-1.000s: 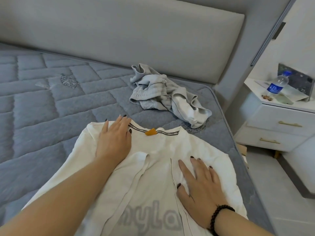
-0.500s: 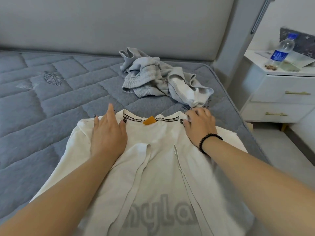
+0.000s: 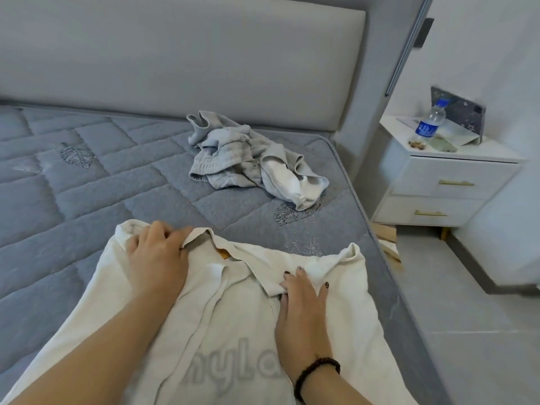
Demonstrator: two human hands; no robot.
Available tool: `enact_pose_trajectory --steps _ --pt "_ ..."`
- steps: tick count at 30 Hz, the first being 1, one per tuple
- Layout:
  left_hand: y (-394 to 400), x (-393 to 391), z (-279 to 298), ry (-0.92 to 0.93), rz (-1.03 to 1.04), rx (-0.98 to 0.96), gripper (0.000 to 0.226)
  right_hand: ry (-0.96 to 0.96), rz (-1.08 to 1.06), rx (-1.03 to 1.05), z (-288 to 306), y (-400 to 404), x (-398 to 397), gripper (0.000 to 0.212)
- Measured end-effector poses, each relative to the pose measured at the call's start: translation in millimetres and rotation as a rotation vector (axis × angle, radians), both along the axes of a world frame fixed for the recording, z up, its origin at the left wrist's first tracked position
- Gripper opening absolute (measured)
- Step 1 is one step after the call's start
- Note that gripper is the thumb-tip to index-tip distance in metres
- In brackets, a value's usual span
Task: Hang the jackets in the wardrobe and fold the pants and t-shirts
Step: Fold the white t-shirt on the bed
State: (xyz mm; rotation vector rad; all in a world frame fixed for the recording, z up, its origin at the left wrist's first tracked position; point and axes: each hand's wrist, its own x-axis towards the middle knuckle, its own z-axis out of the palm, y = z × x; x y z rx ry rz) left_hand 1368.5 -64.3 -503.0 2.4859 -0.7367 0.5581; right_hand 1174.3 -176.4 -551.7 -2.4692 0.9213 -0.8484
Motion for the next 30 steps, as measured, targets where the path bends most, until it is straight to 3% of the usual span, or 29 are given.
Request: enact_pose_trajectory --steps 3,7,12,16,20,21,24,27,30 --pt "55 -58 5 0.156 0.034 -0.200 0.041 0.041 0.007 0.083 7 0 -5 0.029" --pt "127 -96 -22 -0.023 -0.083 0.087 0.035 0.087 -0.002 0.028 14 2 -5 0.029" --pt "118 -110 -39 -0.210 0.011 -0.100 0.034 0.033 0.042 -0.088 21 1 -5 0.035" --pt "119 -122 -26 -0.131 0.032 -0.134 0.032 -0.154 0.092 -0.011 41 9 -32 0.028" --pt "122 -133 -26 -0.092 -0.005 -0.063 0.034 -0.132 0.132 0.013 53 25 -85 0.042" --pt "123 -136 -24 -0.090 -0.007 -0.052 0.036 -0.136 0.195 -0.043 56 30 -96 0.045" --pt "132 -152 -6 -0.058 0.013 -0.069 0.033 -0.164 0.309 -0.155 60 45 -130 0.017" --pt "155 -177 5 -0.086 -0.001 -0.263 0.027 -0.173 0.272 -0.208 59 66 -167 0.041" --pt "194 -192 -4 -0.033 -0.145 -0.301 0.021 -0.066 0.402 -0.359 58 70 -192 0.029"
